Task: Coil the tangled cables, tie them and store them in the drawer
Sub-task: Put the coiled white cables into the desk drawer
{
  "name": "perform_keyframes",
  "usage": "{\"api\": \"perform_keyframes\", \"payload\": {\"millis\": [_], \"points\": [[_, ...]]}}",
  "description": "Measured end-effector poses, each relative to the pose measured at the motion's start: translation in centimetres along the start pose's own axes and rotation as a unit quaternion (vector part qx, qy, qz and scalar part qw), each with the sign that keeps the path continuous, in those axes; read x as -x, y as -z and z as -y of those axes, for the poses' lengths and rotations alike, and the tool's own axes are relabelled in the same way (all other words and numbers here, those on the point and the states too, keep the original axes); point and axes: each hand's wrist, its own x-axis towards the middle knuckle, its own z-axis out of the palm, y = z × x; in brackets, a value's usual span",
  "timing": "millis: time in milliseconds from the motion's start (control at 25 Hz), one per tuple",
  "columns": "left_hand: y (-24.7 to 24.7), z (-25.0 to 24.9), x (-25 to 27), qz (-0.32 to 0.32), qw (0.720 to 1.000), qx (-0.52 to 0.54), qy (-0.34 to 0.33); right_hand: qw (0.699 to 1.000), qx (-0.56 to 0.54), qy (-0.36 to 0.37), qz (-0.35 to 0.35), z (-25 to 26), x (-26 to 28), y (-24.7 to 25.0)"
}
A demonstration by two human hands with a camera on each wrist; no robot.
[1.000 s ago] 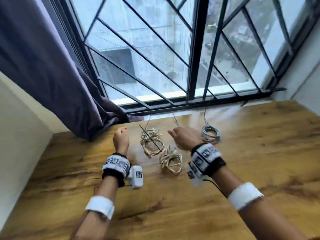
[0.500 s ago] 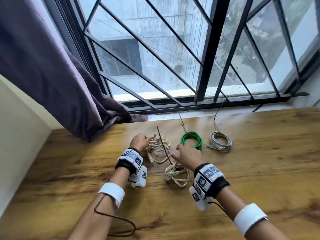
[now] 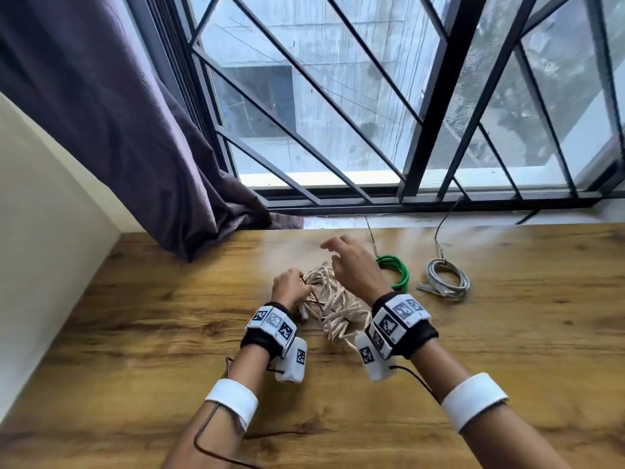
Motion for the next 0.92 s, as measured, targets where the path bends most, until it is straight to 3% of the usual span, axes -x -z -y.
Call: {"api": "perform_keyframes", "payload": {"millis": [240, 400, 600, 680, 840, 920], "points": [[1.6, 2.3, -0.1, -0.003, 0.965, 0.261, -0.009, 0.985, 0.056, 0.063, 0.148, 0.4, 0.9, -2.5], [2.8, 2.3, 1.0, 0.011, 0.940, 0.341, -0.005, 0.984, 0.115, 0.037, 0.132, 1.0, 1.2, -3.7], [3.7, 2.8, 2.0, 0.039, 0.888, 0.457, 0.013, 0.978, 0.153, 0.035, 0.134, 1.6, 1.5, -4.1], [3.9, 2.8, 2.6, 0.023, 0.888, 0.459, 0.013, 0.978, 0.133, 0.015, 0.158, 2.1, 1.4, -4.1], [3.4, 3.1, 3.3, -0.005, 0.910, 0.414, -0.007, 0.981, -0.025, -0.092, 0.166, 2.2, 0.9, -4.2], [3.2, 3.0, 4.0, -0.010, 0.917, 0.398, -0.021, 0.982, -0.018, -0.100, 0.159, 2.1, 0.8, -4.5]]}}
